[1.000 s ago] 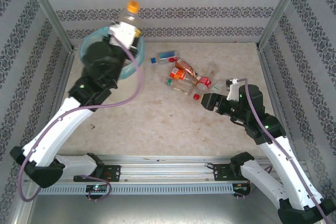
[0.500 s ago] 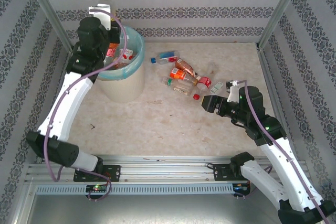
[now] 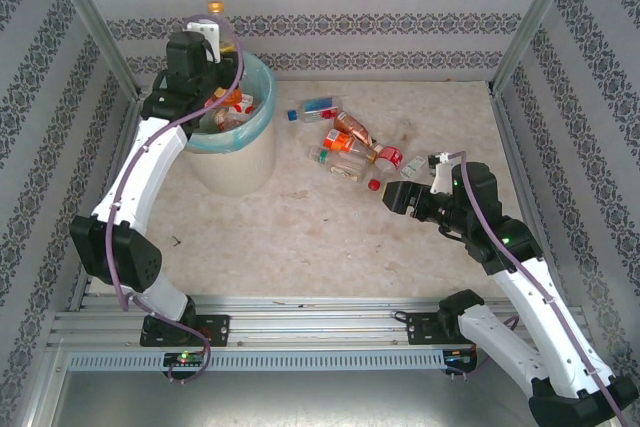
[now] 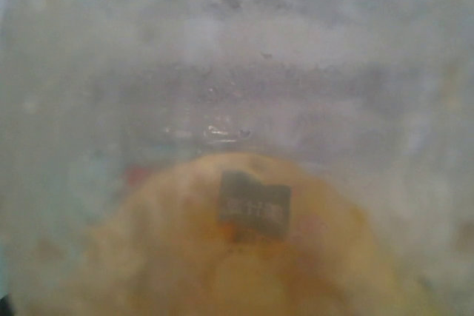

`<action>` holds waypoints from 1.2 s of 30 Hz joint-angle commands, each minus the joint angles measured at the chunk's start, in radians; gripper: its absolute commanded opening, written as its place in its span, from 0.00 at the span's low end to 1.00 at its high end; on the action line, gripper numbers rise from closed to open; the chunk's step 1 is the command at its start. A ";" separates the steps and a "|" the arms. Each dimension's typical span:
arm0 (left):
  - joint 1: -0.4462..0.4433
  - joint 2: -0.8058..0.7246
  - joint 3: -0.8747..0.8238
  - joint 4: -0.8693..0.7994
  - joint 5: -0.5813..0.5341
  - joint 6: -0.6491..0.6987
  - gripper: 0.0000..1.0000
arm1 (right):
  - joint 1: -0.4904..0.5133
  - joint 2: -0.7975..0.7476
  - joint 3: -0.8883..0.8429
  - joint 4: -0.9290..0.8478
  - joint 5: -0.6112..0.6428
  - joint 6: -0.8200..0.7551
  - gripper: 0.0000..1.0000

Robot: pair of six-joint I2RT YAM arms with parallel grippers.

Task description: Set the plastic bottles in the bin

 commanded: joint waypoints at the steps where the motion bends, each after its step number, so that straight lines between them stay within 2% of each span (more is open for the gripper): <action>1: 0.000 -0.020 -0.065 0.033 0.071 -0.075 0.16 | -0.007 -0.012 -0.022 0.016 0.021 -0.012 0.82; 7: -0.006 -0.056 -0.192 0.083 0.128 -0.090 0.33 | -0.008 0.005 -0.042 0.051 -0.002 0.019 0.82; 11: -0.006 -0.062 -0.191 0.067 0.160 -0.070 0.60 | -0.005 0.023 -0.038 0.059 -0.018 0.035 0.82; 17: -0.006 -0.082 -0.165 0.069 0.137 -0.043 0.81 | 0.005 0.021 -0.033 0.061 -0.012 0.053 0.82; 22: -0.005 -0.076 -0.133 0.074 0.135 -0.034 0.83 | 0.010 0.016 -0.029 0.052 -0.003 0.057 0.82; 26: -0.006 -0.042 -0.104 0.064 0.146 -0.037 0.79 | 0.015 0.014 -0.033 0.051 0.004 0.056 0.82; 30: -0.007 0.055 0.033 0.015 0.164 -0.037 0.68 | 0.018 0.027 -0.039 0.068 0.002 0.064 0.81; 34: -0.006 0.222 0.327 -0.139 0.172 -0.060 0.50 | 0.031 0.055 -0.026 0.070 -0.010 0.066 0.82; 36: -0.007 0.298 0.446 -0.220 0.176 -0.089 0.45 | 0.035 0.053 -0.025 0.069 -0.006 0.069 0.82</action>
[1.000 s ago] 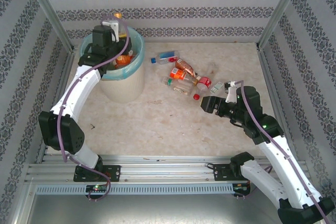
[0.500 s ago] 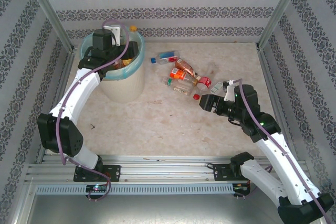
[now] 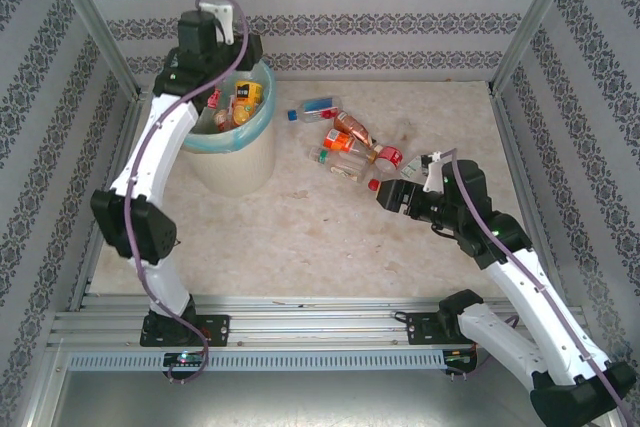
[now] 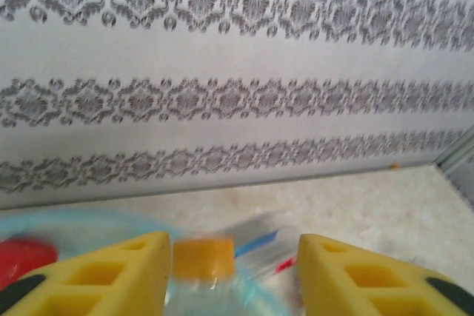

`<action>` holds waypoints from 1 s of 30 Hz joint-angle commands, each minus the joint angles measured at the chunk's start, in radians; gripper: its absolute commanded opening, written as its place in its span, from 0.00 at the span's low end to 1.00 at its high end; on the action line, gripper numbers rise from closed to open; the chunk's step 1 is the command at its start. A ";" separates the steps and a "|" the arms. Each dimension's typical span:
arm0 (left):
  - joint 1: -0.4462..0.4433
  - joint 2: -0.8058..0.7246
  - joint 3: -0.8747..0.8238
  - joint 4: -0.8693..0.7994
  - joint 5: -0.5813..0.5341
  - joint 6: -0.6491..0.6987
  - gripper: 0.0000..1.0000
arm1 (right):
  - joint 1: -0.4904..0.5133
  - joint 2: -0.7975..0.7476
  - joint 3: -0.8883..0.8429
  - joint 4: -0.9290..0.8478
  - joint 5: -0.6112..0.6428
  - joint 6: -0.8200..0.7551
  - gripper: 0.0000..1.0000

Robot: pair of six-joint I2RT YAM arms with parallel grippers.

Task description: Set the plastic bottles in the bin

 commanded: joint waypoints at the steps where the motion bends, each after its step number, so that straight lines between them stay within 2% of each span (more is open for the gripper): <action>1: -0.003 0.098 0.152 -0.177 0.022 -0.046 0.45 | 0.014 -0.007 0.002 0.018 0.004 0.016 0.82; 5: -0.006 0.159 0.198 -0.201 0.011 -0.049 0.50 | 0.017 -0.033 -0.014 0.017 0.021 0.016 0.82; 13: -0.009 0.250 0.343 -0.348 0.035 0.004 0.49 | 0.017 -0.039 -0.027 0.011 0.025 0.009 0.81; 15: -0.009 0.251 0.359 -0.365 0.043 0.011 0.45 | 0.019 -0.035 -0.031 0.022 0.021 0.013 0.81; 18: -0.008 0.235 0.360 -0.368 0.041 0.016 0.32 | 0.019 -0.031 -0.034 0.030 0.018 0.016 0.81; 20: -0.008 0.223 0.360 -0.366 0.034 0.020 0.30 | 0.020 -0.028 -0.037 0.032 0.017 0.017 0.81; 23: -0.009 0.206 0.360 -0.362 0.035 0.026 0.35 | 0.021 -0.031 -0.040 0.033 0.015 0.016 0.81; 26: -0.009 0.204 0.366 -0.363 0.039 0.035 0.47 | 0.020 -0.040 -0.043 0.027 0.021 0.012 0.81; 30: -0.012 0.230 0.395 -0.405 0.042 0.045 0.47 | 0.020 -0.056 -0.046 0.016 0.031 0.006 0.81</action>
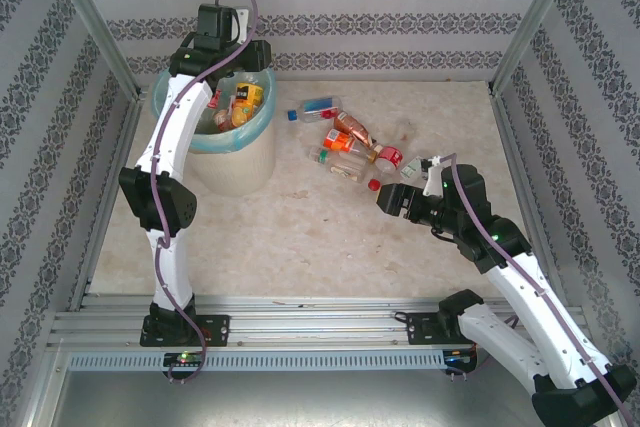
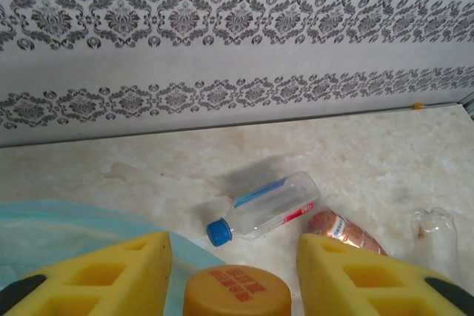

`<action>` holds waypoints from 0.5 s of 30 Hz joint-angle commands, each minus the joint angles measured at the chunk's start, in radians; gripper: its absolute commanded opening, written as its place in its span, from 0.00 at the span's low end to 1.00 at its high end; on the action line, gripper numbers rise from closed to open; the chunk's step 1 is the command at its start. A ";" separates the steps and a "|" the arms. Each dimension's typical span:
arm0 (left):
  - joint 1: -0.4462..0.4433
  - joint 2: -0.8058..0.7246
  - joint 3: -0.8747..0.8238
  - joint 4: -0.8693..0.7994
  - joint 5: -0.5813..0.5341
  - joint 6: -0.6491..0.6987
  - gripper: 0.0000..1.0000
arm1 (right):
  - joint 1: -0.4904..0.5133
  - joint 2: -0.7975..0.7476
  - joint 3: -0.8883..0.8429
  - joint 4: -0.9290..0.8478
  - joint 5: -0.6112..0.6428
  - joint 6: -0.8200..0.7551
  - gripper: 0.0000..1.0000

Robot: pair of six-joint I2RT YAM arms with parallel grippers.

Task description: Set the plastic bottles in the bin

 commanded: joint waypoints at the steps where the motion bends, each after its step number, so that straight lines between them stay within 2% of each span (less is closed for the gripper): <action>1: -0.011 -0.006 0.061 -0.069 0.010 0.025 0.45 | 0.013 -0.022 -0.014 0.009 0.020 0.002 0.81; 9: -0.014 -0.011 0.071 -0.063 -0.002 0.028 0.24 | 0.013 -0.031 -0.012 0.001 0.017 0.005 0.81; 12: -0.015 -0.041 0.071 -0.034 -0.023 0.028 0.19 | 0.014 -0.035 -0.014 0.001 0.020 0.004 0.81; 15: -0.015 -0.081 0.062 -0.017 -0.036 0.028 0.18 | 0.013 -0.034 -0.015 0.000 0.020 0.004 0.81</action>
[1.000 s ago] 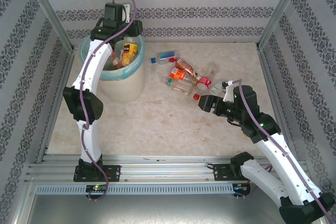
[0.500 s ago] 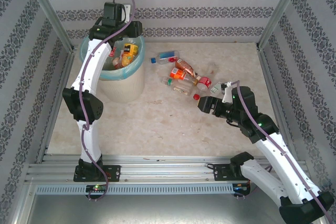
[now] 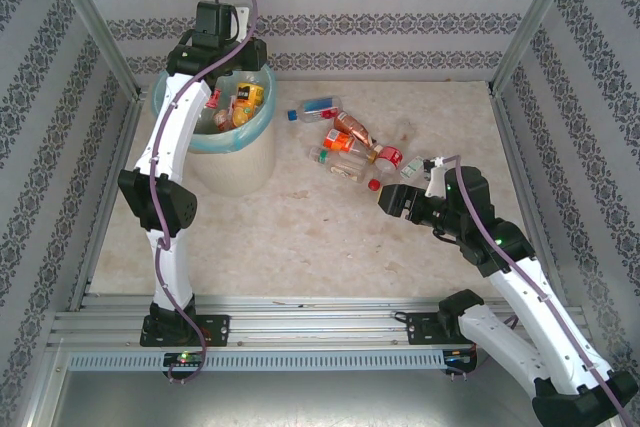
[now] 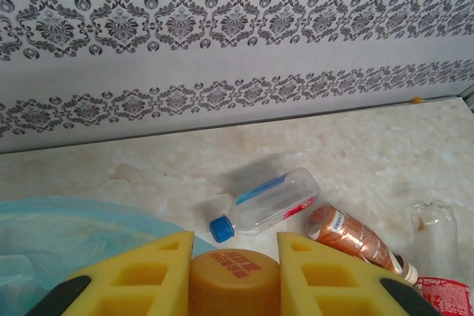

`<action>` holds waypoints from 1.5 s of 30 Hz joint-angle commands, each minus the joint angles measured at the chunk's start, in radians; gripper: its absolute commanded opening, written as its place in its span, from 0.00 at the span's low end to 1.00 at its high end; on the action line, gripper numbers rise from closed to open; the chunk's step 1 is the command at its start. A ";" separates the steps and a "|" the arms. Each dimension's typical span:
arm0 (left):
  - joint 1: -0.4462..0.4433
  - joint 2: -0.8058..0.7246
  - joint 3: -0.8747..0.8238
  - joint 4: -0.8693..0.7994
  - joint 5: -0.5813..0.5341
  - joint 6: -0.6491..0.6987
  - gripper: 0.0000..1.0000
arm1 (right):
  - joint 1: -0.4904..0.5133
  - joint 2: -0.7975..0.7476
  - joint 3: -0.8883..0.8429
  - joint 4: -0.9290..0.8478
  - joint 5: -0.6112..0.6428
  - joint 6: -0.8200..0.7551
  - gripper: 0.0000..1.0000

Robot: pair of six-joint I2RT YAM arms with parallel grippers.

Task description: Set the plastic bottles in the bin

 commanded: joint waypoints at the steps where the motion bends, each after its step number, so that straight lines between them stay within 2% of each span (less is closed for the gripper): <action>1: -0.009 -0.096 0.009 0.025 -0.027 0.004 0.18 | 0.014 -0.008 -0.018 0.004 0.020 0.005 0.81; 4: -0.009 -0.184 -0.101 0.079 -0.030 0.000 0.18 | 0.014 -0.005 -0.025 0.011 0.023 0.004 0.81; 11: -0.009 -0.519 -0.652 0.417 -0.066 0.009 0.18 | 0.013 0.015 -0.026 0.026 0.020 0.004 0.81; 20: -0.009 -0.739 -1.027 0.507 -0.111 0.010 0.18 | 0.020 0.057 -0.024 0.059 0.007 0.017 0.81; 29: 0.001 -0.784 -1.170 0.522 -0.140 0.020 0.18 | 0.044 0.084 -0.031 0.081 0.004 0.030 0.81; 38: 0.002 -0.649 -0.934 0.547 -0.045 -0.012 0.15 | 0.071 0.125 0.008 0.099 0.013 0.032 0.81; 45: 0.002 -0.617 -0.870 0.691 -0.033 -0.005 0.14 | 0.081 0.142 0.027 0.095 0.025 0.026 0.81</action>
